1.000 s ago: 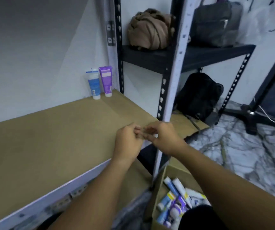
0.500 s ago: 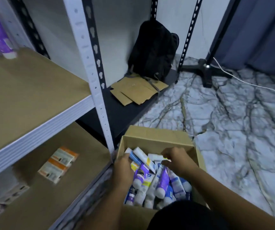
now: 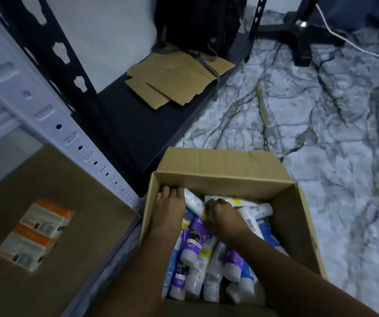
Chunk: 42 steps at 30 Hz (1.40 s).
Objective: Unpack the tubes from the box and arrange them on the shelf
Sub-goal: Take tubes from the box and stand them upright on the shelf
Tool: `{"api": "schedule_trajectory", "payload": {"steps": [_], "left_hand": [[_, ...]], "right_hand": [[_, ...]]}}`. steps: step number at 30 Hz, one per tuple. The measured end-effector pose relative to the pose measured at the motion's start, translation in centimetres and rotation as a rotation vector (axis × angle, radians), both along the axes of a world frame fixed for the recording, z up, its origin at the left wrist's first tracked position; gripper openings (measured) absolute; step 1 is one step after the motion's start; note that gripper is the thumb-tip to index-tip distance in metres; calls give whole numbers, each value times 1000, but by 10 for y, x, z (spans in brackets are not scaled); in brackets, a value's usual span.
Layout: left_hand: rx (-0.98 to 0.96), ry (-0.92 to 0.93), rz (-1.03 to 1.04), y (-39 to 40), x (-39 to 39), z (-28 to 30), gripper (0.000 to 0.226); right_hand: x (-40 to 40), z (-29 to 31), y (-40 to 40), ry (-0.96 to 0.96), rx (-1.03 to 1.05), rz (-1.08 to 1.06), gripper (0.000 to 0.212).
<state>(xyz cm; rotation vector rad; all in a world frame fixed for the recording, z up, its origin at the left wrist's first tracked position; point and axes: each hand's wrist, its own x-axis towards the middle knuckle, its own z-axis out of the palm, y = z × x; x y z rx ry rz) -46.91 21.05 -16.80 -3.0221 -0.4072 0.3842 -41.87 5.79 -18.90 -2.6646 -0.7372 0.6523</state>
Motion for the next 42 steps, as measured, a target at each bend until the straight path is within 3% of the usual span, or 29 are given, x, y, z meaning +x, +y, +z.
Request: {"api": "schedule_trajectory", "payload": {"steps": [3, 9, 16, 18, 22, 28, 34, 42], "left_hand": [[10, 35, 1, 0, 6, 3, 41], [-9, 168, 57, -2, 0, 23, 38], [21, 42, 70, -15, -45, 62, 29], [-22, -29, 113, -20, -59, 74, 30], [-166, -185, 234, -31, -85, 107, 30], [-605, -503, 438, -30, -115, 164, 32], [-905, -874, 475, -22, -151, 253, 41], [-759, -1165, 469, 21, -214, 353, 49]], "right_hand": [[-3, -4, -3, -49, -4, 27, 38], [-5, 19, -16, -41, 149, 12, 28], [-7, 77, -57, -115, 411, -119, 17], [-7, 95, -64, -126, 454, -196, 26], [-11, 148, -66, -125, 736, -458, 22], [-23, 235, -53, -123, 1023, -612, 32], [-63, 319, -27, -63, 1144, -407, 30], [-129, 408, 39, 4, 1174, -140, 22]]}}
